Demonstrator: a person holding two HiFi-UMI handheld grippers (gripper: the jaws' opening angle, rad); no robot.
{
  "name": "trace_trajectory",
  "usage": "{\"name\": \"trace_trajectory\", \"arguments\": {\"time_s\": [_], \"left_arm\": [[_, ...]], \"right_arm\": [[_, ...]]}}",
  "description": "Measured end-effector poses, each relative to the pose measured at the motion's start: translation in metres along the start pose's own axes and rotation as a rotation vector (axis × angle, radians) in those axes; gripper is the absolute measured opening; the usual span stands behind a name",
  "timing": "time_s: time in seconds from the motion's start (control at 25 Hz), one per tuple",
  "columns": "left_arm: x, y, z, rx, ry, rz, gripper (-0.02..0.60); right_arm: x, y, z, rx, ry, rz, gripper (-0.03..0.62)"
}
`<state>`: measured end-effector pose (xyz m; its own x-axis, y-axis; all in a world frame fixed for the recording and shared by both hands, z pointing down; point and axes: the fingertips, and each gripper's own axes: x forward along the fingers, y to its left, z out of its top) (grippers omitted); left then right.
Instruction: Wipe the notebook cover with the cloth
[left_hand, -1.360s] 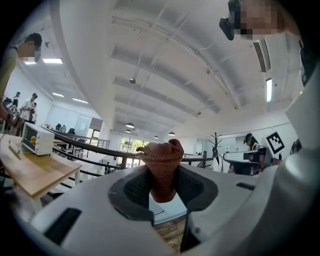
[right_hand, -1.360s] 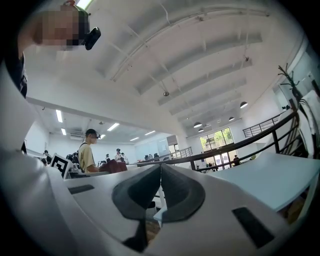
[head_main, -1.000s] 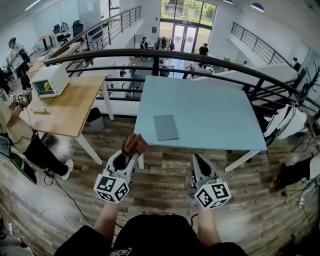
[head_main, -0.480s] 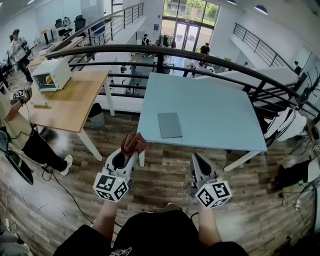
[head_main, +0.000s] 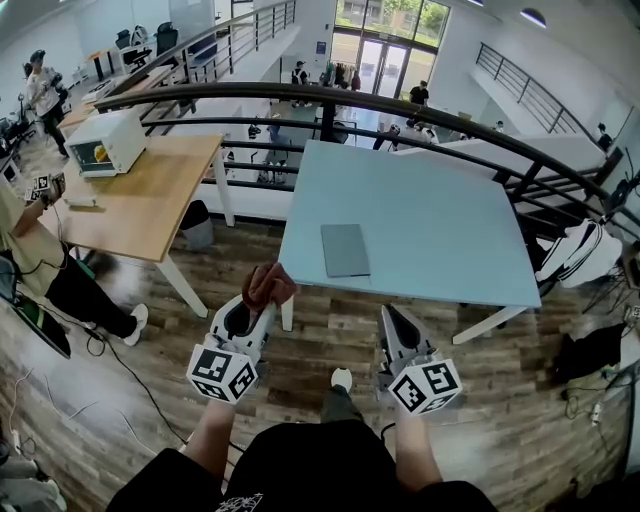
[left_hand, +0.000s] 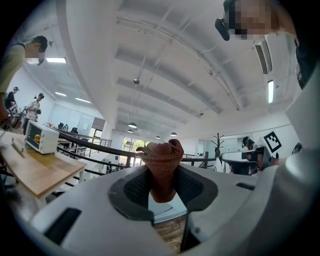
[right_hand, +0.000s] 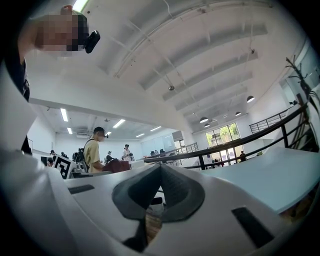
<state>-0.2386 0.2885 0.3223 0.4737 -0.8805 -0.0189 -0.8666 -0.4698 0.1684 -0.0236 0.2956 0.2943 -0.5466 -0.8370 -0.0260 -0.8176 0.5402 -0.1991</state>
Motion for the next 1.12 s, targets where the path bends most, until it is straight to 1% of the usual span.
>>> {"name": "trace_trajectory", "arguments": {"time_s": [0.16, 0.44, 0.8, 1.12], "left_arm": [[0.016, 0.003, -0.006, 0.0, 0.006, 0.003, 0.126], [0.059, 0.014, -0.01, 0.001, 0.015, 0.004, 0.126], [0.125, 0.031, -0.008, 0.001, 0.031, 0.037, 0.126], [0.191, 0.038, -0.015, -0.016, 0.049, 0.088, 0.127]], "right_arm": [[0.012, -0.014, -0.003, 0.005, 0.007, 0.006, 0.006], [0.046, -0.048, -0.005, 0.006, 0.019, 0.013, 0.005], [0.101, -0.1, 0.003, 0.024, 0.04, 0.04, 0.006], [0.148, -0.161, 0.01, 0.041, 0.062, 0.088, 0.006]]}}
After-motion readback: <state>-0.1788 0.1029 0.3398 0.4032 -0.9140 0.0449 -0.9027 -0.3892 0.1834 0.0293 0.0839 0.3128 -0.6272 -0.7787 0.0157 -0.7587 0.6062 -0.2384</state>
